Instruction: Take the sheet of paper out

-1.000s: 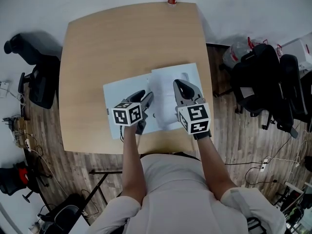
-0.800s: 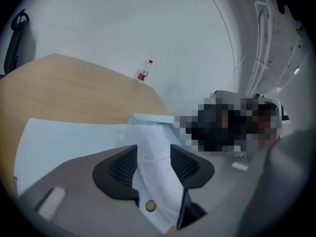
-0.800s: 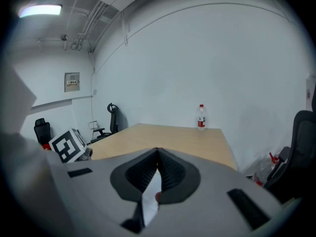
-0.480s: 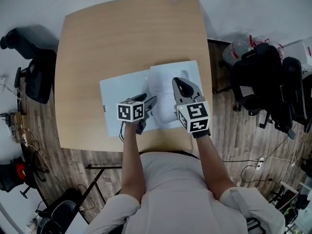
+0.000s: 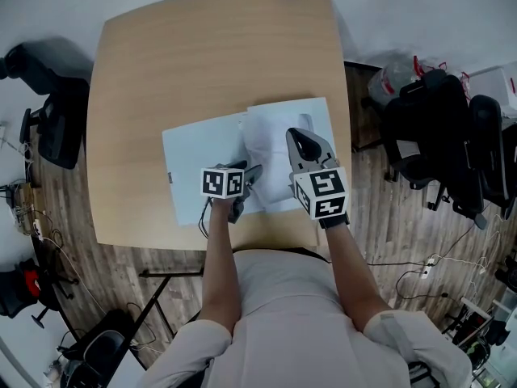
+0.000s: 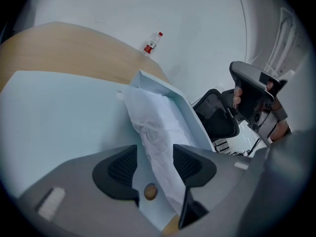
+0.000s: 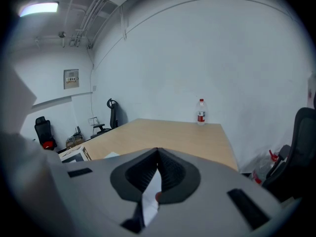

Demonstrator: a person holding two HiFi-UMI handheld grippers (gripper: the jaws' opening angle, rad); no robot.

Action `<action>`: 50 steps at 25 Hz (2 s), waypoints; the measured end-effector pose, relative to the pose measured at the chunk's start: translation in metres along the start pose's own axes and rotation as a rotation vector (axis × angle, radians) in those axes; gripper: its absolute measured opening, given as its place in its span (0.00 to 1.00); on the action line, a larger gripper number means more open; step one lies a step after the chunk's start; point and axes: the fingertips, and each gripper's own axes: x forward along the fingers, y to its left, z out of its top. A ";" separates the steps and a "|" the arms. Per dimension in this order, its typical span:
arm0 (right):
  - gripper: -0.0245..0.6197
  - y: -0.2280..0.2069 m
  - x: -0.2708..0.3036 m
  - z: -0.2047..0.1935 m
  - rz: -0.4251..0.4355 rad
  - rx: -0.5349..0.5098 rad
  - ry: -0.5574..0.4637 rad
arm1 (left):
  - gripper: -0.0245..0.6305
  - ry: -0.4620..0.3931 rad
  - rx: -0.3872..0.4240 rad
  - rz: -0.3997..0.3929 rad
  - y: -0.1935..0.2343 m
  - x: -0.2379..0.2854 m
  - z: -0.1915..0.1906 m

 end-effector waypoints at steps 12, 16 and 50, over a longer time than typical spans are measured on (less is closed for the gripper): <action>0.06 -0.003 -0.001 -0.004 -0.013 0.007 0.016 | 0.36 -0.005 -0.082 -0.096 -0.010 0.013 -0.004; 0.06 -0.004 -0.002 -0.004 -0.016 0.011 0.014 | 0.31 -0.024 -0.124 -0.103 -0.010 0.017 -0.004; 0.06 0.020 -0.037 0.019 -0.002 -0.008 -0.073 | 0.06 -0.198 -0.193 -0.046 0.004 -0.040 0.005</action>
